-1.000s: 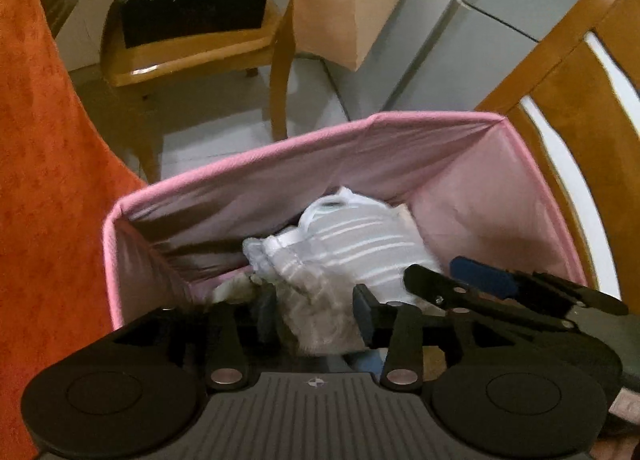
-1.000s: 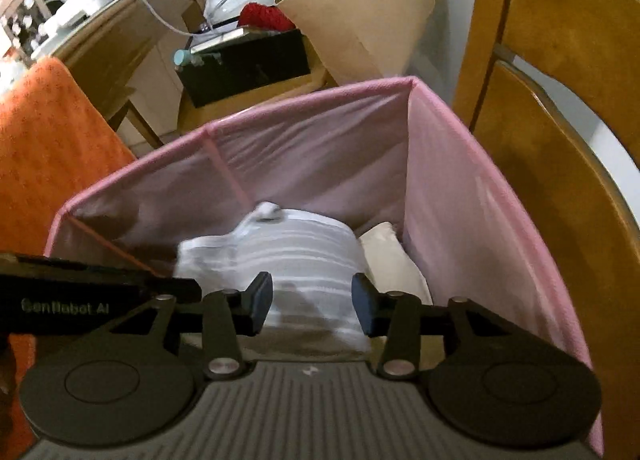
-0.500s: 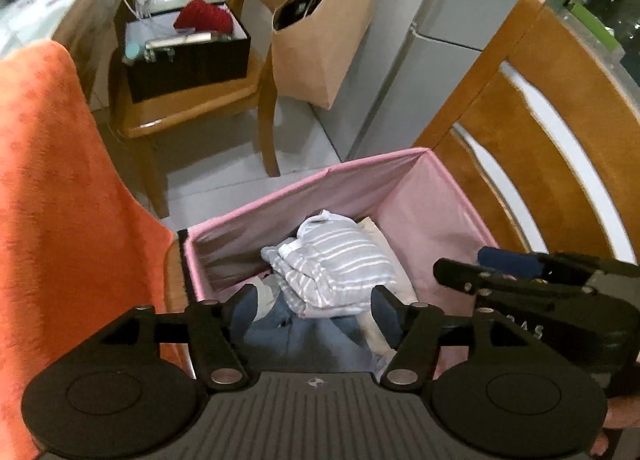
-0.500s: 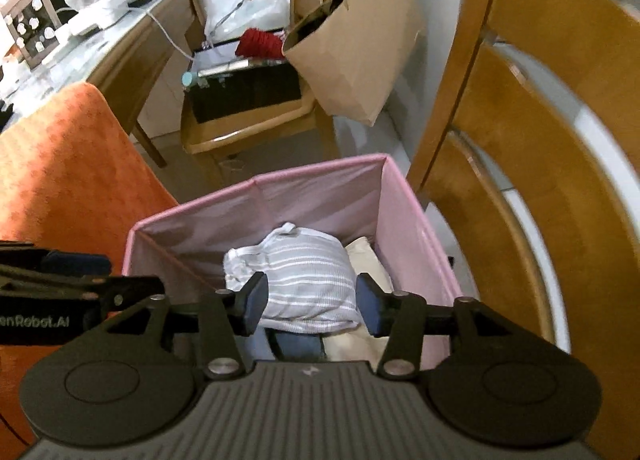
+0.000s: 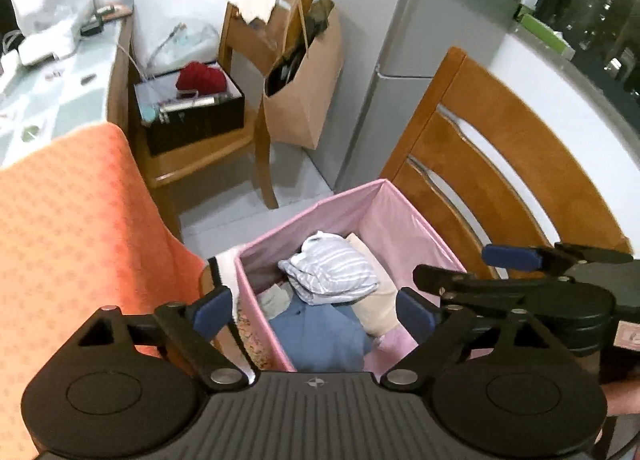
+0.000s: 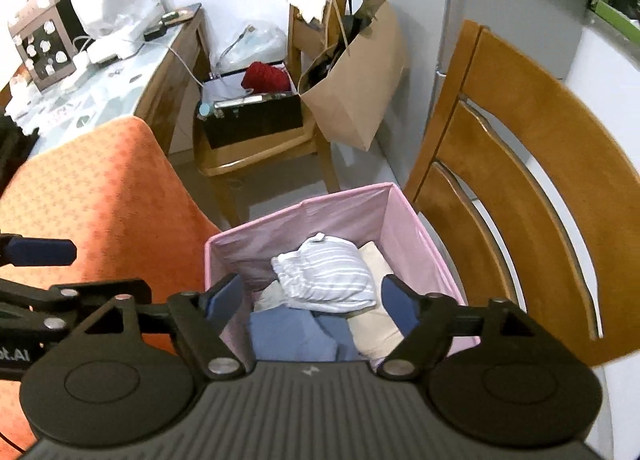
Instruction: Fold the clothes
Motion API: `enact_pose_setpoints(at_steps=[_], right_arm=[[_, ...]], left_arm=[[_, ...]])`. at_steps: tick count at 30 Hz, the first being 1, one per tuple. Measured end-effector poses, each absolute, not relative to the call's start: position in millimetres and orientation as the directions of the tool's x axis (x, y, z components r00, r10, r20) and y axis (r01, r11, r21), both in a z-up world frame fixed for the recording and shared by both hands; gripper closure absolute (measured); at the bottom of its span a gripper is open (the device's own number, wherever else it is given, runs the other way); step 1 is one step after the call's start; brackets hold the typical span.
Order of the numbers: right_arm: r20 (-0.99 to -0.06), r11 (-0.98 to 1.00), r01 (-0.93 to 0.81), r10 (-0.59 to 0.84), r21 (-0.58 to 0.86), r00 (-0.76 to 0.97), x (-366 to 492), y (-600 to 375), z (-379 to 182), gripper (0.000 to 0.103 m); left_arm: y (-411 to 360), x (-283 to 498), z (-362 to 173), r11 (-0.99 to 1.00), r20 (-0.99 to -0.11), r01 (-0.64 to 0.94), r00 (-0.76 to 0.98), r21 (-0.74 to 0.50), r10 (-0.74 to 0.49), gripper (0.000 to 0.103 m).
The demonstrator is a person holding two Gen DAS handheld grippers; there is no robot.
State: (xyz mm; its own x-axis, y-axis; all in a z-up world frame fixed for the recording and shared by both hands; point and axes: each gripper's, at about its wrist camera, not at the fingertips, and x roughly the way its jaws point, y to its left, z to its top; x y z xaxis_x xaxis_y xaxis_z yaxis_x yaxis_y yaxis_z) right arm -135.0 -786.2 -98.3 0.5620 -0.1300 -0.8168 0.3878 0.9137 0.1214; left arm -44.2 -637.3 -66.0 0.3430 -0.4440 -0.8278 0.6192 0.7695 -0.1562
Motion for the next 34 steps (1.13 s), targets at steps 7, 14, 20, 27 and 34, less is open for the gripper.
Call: enact_pose_setpoints(at_steps=[7,14,20,27,34], right_arm=[[-0.815,0.889,0.445,-0.176,0.110,0.552,-159.8,-742.1,-65.0,0.016],[-0.813,0.856,0.507,-0.227,0.095,0.536,-184.6,-697.7,-46.1,0.015],[-0.817,0.836,0.542,-0.250,0.089,0.520,-204.1,-664.1,-38.1,0.014],[-0.821,0.828,0.557,-0.274,0.064,0.501,-215.7,-632.4,-36.8,0.014],[-0.826,0.827,0.560,-0.280,0.051,0.489,-216.9,-607.6,-36.0,0.014]], left_arm=[[-597.5,-54.6,-30.3,0.743,-0.811,0.654,0.355,-0.139,-0.465,0.005],[-557.7,-67.6,-15.8,0.706,-0.808,0.704,0.367,-0.082,-0.460,0.005],[-528.1,-78.3,-8.4,0.674,-0.800,0.736,0.368,-0.061,-0.474,0.003],[-499.4,-88.6,-10.3,0.652,-0.800,0.757,0.359,-0.052,-0.480,0.003],[-467.1,-89.0,-9.6,0.652,-0.786,0.755,0.362,-0.068,-0.501,0.004]])
